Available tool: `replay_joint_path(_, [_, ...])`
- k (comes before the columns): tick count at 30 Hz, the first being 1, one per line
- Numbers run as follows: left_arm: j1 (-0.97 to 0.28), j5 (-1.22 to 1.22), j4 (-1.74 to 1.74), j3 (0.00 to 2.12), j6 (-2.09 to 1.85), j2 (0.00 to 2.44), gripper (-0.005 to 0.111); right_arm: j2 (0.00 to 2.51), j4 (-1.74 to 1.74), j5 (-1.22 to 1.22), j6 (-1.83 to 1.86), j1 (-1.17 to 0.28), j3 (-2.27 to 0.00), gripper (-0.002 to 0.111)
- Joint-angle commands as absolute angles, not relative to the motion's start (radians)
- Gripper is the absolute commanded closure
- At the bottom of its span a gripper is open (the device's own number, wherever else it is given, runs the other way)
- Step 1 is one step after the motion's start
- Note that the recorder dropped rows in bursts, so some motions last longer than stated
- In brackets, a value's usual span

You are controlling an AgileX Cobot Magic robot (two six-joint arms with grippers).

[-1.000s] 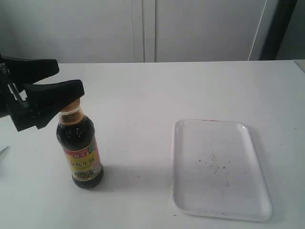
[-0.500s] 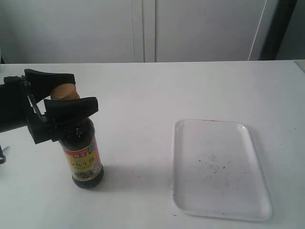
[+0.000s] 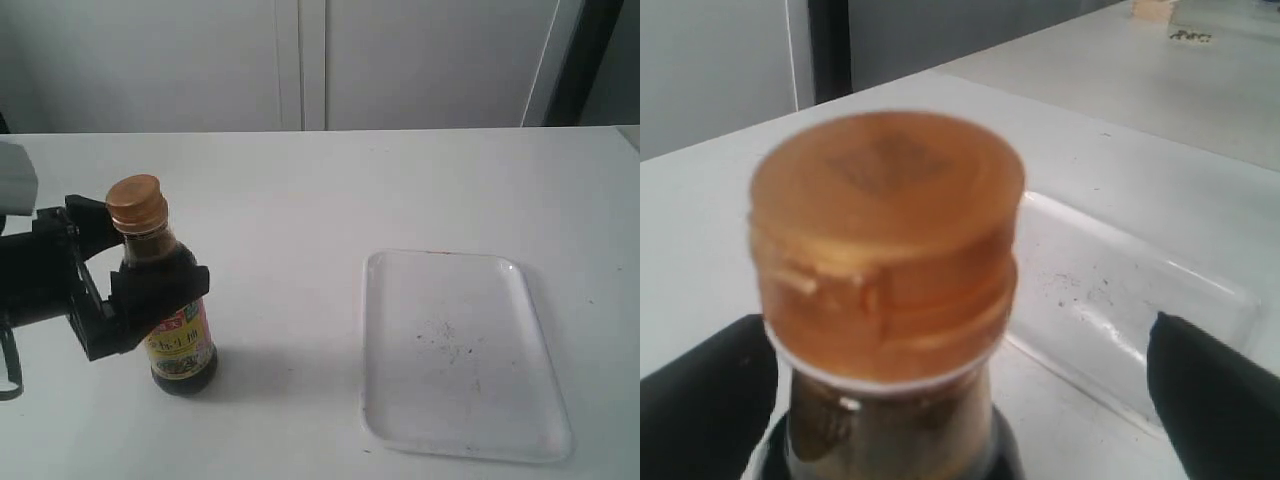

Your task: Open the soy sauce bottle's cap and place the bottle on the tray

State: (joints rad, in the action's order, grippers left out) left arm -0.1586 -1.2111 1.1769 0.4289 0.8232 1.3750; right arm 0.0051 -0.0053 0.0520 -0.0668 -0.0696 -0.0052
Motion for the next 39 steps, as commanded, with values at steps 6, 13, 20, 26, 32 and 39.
replay_joint_path(6, [-0.164,-1.221,1.106,0.384,0.700,1.466,0.002,0.000,-0.011,0.058,-0.087,-0.070,0.000,0.108])
replay_joint_path(13, [-0.164,-1.221,1.073,0.384,0.647,1.550,0.002,0.000,-0.011,0.059,-0.087,-0.070,0.000,0.108])
replay_joint_path(20, [-0.164,-1.221,1.054,0.384,0.628,1.599,0.002,0.000,-0.011,0.059,-0.087,-0.070,0.000,0.108])
replay_joint_path(26, [-0.185,-1.221,1.028,0.401,0.615,1.645,0.002,0.000,-0.009,0.061,-0.087,-0.070,0.000,0.108])
replay_joint_path(32, [-0.233,-1.221,0.978,0.415,0.592,1.654,0.002,0.000,-0.009,0.063,-0.087,-0.070,0.000,0.108])
replay_joint_path(39, [-0.233,-1.221,1.011,0.415,0.586,1.654,0.043,0.000,-0.009,0.065,-0.087,-0.070,0.000,0.108])
